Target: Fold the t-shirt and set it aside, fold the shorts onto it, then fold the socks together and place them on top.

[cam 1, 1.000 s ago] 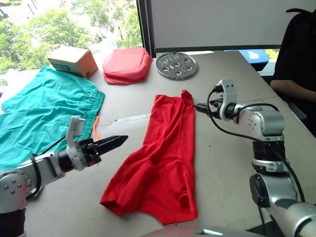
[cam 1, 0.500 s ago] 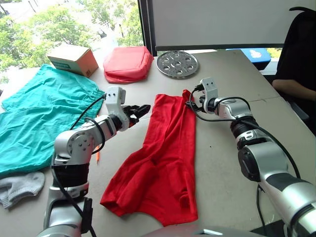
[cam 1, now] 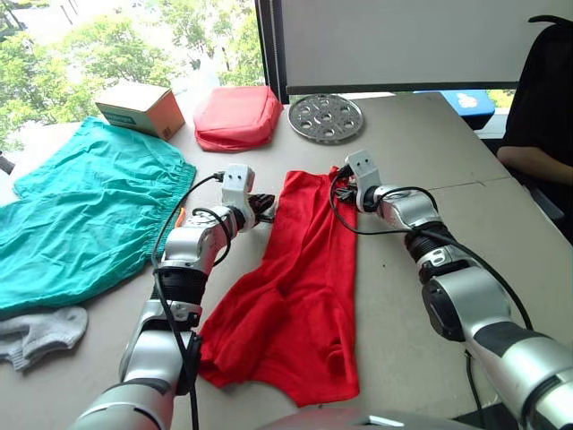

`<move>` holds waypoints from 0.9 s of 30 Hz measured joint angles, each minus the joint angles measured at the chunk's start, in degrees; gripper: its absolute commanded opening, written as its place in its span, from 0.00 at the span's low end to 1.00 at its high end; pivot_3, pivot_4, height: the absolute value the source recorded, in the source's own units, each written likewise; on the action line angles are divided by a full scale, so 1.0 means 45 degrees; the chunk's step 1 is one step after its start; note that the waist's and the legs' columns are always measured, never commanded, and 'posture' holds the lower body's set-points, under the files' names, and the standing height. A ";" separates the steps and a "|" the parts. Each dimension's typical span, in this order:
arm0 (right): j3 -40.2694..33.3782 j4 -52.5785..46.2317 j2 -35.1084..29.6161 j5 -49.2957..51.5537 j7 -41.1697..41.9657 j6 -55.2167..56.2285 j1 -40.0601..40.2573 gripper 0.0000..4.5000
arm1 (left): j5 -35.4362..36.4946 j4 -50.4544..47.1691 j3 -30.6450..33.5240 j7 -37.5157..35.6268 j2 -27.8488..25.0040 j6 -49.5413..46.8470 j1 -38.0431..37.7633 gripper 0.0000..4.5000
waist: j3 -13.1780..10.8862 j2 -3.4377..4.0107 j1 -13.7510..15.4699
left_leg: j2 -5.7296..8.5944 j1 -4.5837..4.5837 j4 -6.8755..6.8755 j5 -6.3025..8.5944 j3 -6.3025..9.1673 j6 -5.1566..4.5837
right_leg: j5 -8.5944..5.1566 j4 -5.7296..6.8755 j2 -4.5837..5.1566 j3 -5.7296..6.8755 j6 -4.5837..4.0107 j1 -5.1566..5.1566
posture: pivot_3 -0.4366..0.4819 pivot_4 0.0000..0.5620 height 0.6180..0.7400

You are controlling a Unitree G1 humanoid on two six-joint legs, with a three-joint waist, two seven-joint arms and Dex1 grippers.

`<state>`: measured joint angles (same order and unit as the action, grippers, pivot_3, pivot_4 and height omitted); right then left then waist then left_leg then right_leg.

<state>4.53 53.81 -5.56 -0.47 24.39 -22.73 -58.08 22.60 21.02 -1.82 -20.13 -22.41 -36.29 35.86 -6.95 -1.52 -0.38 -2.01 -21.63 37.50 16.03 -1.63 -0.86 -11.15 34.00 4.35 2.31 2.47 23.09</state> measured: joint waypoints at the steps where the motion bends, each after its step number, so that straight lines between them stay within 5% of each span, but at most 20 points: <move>1: 0.0038 0.0004 -0.0042 -0.0121 -0.0132 0.0175 0.0031 0.00 | -0.0206 -0.0015 -0.0015 -0.0164 0.0114 0.0148 -0.0011 0.01 | -0.0001 0.0001 0.0022 | 0.0009 -0.0006 0.0000 -0.0010 0.0013 0.0015 | 0.0000 -0.0002 0.0001 0.0000 0.0000 -0.0001 | 0.48 0.27 1.00; 7: 0.0300 0.0427 -0.0407 -0.0708 -0.0375 0.1373 0.0012 0.00 | -0.0352 -0.0530 0.0501 -0.0350 0.0746 0.0404 -0.0431 0.01 | -0.0013 0.0020 0.0027 | 0.0043 -0.0038 -0.0008 -0.0014 0.0062 0.0019 | 0.0001 0.0007 0.0009 0.0007 0.0000 -0.0001 | 0.48 0.27 1.00; 18: 0.1281 0.3736 0.0256 -0.1919 0.0238 0.5195 -0.2234 0.00 | 0.2180 -0.7183 0.3823 0.0164 0.0414 -0.1468 -0.4796 0.01 | -0.0027 0.0031 -0.0469 | -0.0036 -0.0014 -0.0043 -0.0012 0.0085 0.0021 | 0.0002 0.0000 -0.0052 -0.0030 0.0001 0.0012 | 0.48 0.27 1.00; 24: 0.1275 0.3897 0.0363 -0.1886 0.1296 0.5385 -0.2266 0.57 | 0.3661 -0.9118 0.4896 -0.0751 -0.0720 -0.2281 -0.6667 0.00 | -0.0051 0.0063 -0.0323 | -0.0022 -0.0027 -0.0032 -0.0010 0.0106 0.0022 | 0.0000 -0.0013 -0.0033 -0.0024 -0.0005 0.0012 | 0.48 0.27 1.00; 27: 0.1146 0.2002 -0.0554 -0.1556 0.2270 0.4518 -0.1181 0.88 | 0.4668 -0.9813 0.5350 -0.2014 -0.1670 -0.2504 -0.7610 0.00 | -0.0051 0.0062 -0.0248 | -0.0016 -0.0030 -0.0029 -0.0009 0.0117 0.0020 | -0.0002 -0.0022 -0.0020 -0.0022 -0.0007 0.0012 | 0.48 0.27 1.00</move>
<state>9.68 62.82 -8.05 -7.47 34.60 -2.40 -63.40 43.60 -23.14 22.26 -29.19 -29.92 -47.56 1.61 -7.18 -1.24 -1.50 -2.08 -21.76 37.37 15.99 -1.10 -0.77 -11.16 33.90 4.26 2.21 2.44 23.14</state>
